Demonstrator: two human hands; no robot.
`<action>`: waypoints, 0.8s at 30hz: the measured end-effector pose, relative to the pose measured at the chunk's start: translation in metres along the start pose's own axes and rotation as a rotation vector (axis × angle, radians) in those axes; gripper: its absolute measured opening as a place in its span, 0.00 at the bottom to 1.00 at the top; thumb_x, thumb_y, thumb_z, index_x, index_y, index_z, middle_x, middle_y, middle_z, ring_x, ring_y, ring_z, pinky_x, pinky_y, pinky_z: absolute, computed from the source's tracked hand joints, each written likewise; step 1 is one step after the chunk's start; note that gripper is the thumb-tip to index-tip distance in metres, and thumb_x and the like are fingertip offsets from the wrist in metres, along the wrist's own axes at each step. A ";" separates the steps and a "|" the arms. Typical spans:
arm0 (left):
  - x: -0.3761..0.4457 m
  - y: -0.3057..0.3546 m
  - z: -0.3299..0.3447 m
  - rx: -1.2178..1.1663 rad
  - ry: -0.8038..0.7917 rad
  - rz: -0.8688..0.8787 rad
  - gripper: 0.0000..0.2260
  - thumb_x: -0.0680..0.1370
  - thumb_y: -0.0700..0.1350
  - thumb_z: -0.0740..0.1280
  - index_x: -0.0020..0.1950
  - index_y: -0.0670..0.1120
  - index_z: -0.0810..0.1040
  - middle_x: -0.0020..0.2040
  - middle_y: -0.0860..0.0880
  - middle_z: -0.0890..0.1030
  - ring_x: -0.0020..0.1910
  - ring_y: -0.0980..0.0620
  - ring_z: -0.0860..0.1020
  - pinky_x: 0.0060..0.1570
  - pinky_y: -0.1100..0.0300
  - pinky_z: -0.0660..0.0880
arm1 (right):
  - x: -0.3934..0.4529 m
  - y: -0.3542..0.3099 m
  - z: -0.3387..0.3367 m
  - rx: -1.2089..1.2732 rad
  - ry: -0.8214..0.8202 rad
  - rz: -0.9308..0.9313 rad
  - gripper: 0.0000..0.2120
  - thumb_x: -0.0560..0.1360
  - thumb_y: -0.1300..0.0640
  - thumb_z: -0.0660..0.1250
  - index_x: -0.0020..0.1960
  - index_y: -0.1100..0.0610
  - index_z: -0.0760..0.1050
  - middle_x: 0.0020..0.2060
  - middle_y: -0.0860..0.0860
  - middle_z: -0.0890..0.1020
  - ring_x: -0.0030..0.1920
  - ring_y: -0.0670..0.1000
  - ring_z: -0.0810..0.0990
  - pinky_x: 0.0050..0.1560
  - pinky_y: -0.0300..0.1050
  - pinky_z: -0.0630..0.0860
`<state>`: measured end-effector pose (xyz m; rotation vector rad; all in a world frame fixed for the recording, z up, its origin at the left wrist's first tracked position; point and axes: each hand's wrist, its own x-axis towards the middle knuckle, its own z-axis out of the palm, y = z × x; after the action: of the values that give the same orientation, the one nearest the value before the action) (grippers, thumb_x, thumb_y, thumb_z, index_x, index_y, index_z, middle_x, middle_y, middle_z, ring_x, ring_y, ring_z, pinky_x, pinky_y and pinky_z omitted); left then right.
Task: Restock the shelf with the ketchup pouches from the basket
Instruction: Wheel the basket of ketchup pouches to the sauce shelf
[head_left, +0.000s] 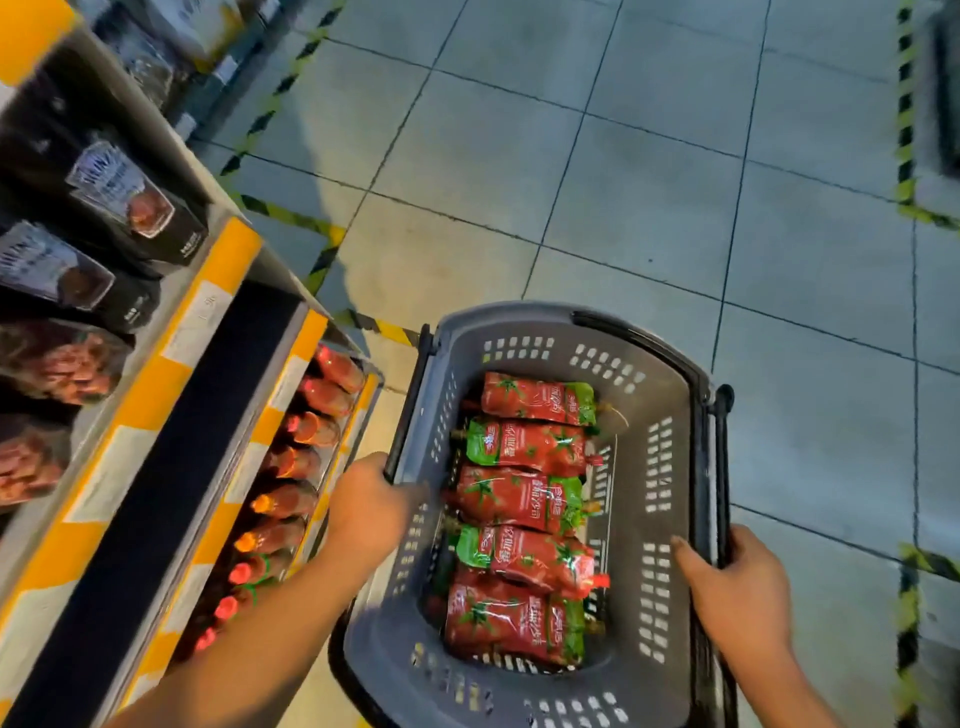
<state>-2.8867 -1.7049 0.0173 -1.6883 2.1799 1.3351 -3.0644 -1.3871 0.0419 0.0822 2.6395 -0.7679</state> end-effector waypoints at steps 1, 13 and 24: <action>0.014 -0.011 0.010 -0.011 -0.004 -0.028 0.21 0.69 0.46 0.80 0.34 0.39 0.68 0.29 0.47 0.67 0.27 0.50 0.63 0.28 0.56 0.57 | 0.011 0.007 0.020 -0.015 -0.005 0.007 0.08 0.75 0.56 0.78 0.49 0.55 0.80 0.38 0.50 0.83 0.38 0.53 0.81 0.37 0.48 0.75; 0.132 -0.068 0.094 0.079 0.048 0.026 0.19 0.72 0.43 0.76 0.34 0.44 0.65 0.28 0.48 0.67 0.27 0.49 0.66 0.28 0.55 0.59 | 0.112 0.059 0.155 0.008 -0.030 -0.048 0.11 0.75 0.54 0.77 0.54 0.55 0.81 0.43 0.51 0.86 0.40 0.52 0.84 0.41 0.48 0.81; 0.215 -0.071 0.151 0.143 0.126 0.113 0.17 0.71 0.46 0.76 0.34 0.41 0.70 0.30 0.44 0.74 0.29 0.44 0.73 0.28 0.52 0.66 | 0.194 0.068 0.215 0.024 -0.008 -0.091 0.11 0.76 0.51 0.76 0.47 0.55 0.77 0.39 0.53 0.84 0.37 0.56 0.84 0.40 0.59 0.84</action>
<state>-2.9765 -1.7672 -0.2322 -1.6616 2.4096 1.0922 -3.1571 -1.4524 -0.2329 -0.0339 2.6423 -0.8278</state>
